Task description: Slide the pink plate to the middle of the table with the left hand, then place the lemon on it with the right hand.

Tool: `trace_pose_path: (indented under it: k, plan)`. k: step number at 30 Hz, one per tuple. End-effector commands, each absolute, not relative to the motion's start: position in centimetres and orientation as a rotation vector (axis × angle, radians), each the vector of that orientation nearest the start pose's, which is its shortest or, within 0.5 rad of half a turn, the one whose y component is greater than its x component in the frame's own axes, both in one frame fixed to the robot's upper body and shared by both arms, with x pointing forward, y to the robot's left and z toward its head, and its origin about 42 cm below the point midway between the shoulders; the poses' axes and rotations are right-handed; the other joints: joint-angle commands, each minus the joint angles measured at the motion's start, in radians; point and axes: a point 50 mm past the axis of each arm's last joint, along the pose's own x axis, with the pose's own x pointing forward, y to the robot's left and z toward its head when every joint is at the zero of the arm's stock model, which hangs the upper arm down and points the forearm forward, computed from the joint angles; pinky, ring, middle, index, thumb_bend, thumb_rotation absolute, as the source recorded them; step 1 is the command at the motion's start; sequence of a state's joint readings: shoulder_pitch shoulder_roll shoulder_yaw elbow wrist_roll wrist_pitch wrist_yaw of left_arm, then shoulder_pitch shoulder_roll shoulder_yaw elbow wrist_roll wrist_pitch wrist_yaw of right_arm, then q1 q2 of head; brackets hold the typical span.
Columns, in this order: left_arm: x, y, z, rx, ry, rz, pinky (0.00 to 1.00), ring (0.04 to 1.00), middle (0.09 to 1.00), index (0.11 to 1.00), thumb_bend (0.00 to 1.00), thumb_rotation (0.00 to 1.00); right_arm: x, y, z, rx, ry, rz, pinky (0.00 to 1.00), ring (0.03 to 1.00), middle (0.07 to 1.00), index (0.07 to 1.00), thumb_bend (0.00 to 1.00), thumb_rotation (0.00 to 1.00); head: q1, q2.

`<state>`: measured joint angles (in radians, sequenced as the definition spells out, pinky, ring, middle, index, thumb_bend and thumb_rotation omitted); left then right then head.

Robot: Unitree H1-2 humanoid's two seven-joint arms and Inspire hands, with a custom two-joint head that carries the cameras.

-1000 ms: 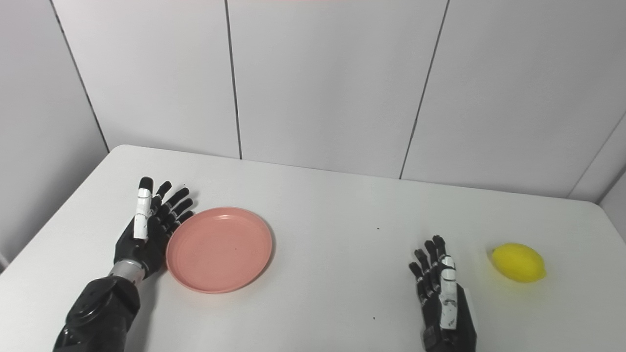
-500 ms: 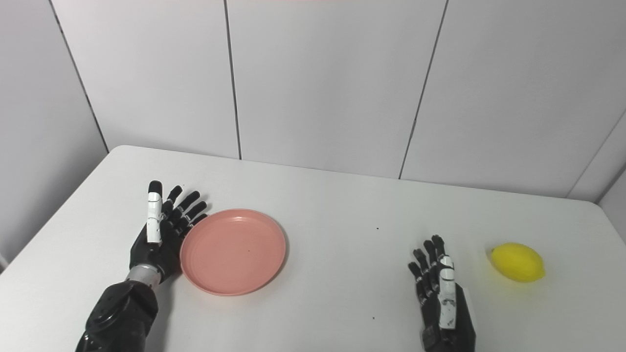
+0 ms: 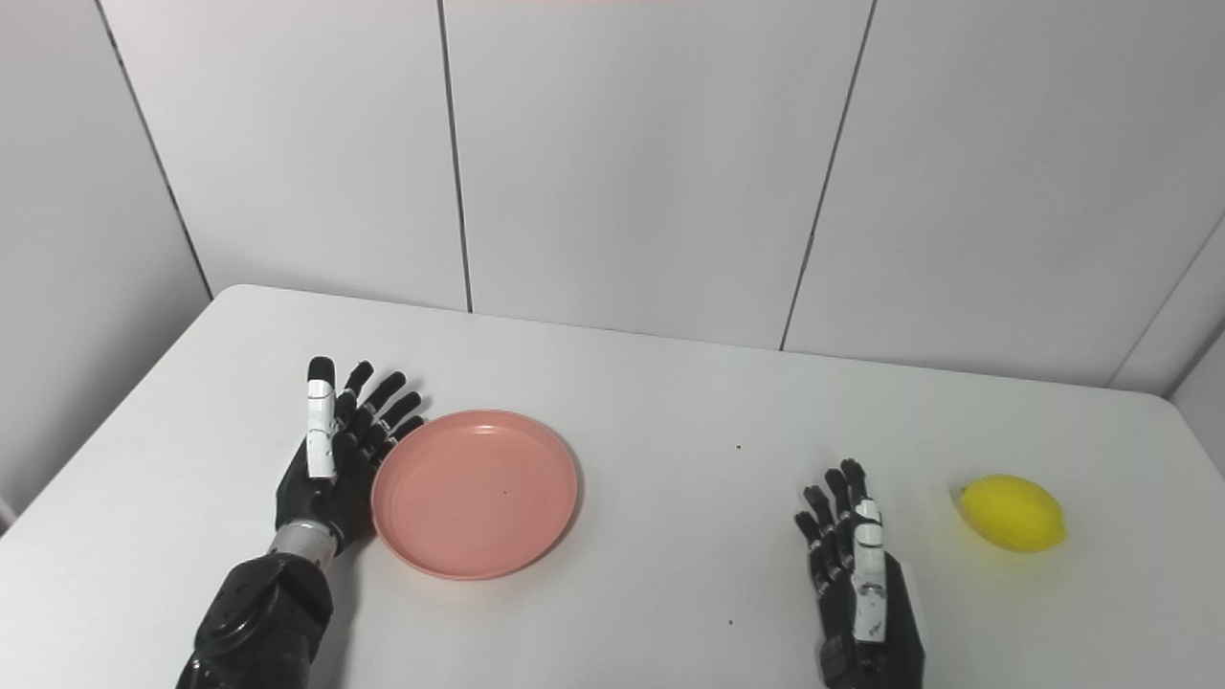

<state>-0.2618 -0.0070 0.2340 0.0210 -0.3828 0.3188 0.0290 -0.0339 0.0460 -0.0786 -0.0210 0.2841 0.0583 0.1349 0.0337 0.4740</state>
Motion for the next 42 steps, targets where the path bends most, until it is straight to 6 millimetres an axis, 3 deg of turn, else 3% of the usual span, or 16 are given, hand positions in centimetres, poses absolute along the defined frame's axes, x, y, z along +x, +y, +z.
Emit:
trace_pose_path:
  k: [1,14,20,25,33,42]
  plan:
    - [36.2,23.7,14.6,-0.424,0.062,0.069,0.87,0.879,0.912,0.967,0.8,0.91,27.6,-19.6,7.5,0.369,0.1,0.056,0.97,0.959,1.0,1.0,0.68,0.92,-0.004,0.002]
    - [36.2,22.5,14.0,-0.438,0.085,0.049,0.87,0.87,0.895,0.988,0.81,0.9,28.0,-18.7,7.7,0.362,0.1,0.046,0.93,0.937,0.999,0.989,0.71,0.91,-0.073,0.012]
    - [36.2,22.6,14.2,-0.442,0.082,0.025,0.83,0.875,0.901,0.986,0.79,0.91,28.2,-17.7,8.0,0.347,0.093,0.03,0.91,0.926,0.988,0.976,0.72,0.89,-0.143,0.025]
    - [36.3,22.8,14.3,-0.44,0.081,0.012,0.86,0.887,0.91,0.996,0.79,0.92,28.5,-16.7,8.2,0.35,0.09,0.002,0.91,0.918,0.973,0.958,0.72,0.87,-0.208,0.037]
    - [36.3,23.2,14.4,-0.441,0.083,-0.003,0.9,0.907,0.938,0.999,0.79,0.91,28.9,-15.8,8.3,0.328,0.073,-0.039,0.99,0.96,0.972,0.947,0.73,0.87,-0.256,0.041]
    - [36.2,23.2,14.2,-0.454,0.094,-0.022,0.9,0.912,0.937,1.0,0.79,0.9,29.3,-15.3,8.2,0.266,0.085,-0.135,0.99,0.927,0.932,0.895,0.79,0.88,-0.279,0.036]
